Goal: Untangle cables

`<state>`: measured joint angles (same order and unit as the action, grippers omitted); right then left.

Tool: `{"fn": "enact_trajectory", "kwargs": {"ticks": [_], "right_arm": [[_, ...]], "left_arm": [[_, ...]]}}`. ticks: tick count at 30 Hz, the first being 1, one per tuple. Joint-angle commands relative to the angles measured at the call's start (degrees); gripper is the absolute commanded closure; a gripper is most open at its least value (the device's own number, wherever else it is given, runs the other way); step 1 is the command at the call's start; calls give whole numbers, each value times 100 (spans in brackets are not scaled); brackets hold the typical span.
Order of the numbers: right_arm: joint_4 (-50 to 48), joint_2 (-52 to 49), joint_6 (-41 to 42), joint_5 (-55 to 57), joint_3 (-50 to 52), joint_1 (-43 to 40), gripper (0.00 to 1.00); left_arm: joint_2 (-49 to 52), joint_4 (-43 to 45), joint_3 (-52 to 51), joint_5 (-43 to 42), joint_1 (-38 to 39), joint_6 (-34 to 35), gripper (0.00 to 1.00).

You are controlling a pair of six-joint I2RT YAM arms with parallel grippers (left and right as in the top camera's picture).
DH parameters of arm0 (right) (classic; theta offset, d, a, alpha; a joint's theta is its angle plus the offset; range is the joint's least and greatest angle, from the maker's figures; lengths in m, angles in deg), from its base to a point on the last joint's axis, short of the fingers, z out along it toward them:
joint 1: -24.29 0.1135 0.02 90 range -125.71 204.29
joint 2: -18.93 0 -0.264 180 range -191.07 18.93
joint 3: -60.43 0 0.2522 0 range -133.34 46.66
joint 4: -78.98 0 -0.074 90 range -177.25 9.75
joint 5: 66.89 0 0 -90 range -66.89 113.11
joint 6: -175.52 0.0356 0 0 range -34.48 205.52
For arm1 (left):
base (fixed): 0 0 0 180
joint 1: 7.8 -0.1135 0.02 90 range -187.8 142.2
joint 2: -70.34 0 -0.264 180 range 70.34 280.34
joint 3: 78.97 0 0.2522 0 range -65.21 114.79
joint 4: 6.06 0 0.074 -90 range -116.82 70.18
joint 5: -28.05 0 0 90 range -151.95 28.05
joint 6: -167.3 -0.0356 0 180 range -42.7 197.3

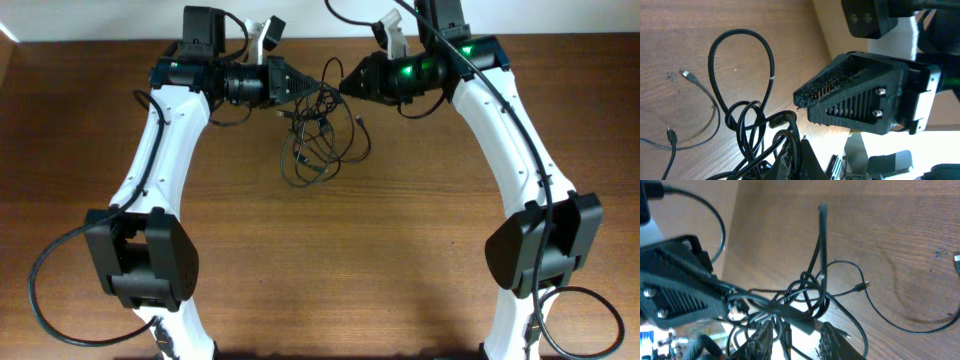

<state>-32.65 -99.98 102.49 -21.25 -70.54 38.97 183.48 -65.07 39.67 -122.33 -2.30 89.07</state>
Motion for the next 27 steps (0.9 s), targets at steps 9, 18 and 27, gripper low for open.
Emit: {"fn": "enact_trajectory", "kwargs": {"ticks": [9,18,27], "right_arm": [[234,-46,-2253,-199,-70,378,68],[103,-46,-2924,28,-70,433,68],[376,-44,-2586,79,-70,444,94]], "left_arm": [[-22,-564,15,-490,7,-372,100],[-22,-1104,15,-1231,-168,-374,100],[-22,-1102,15,-822,-236,-374,100]]}}
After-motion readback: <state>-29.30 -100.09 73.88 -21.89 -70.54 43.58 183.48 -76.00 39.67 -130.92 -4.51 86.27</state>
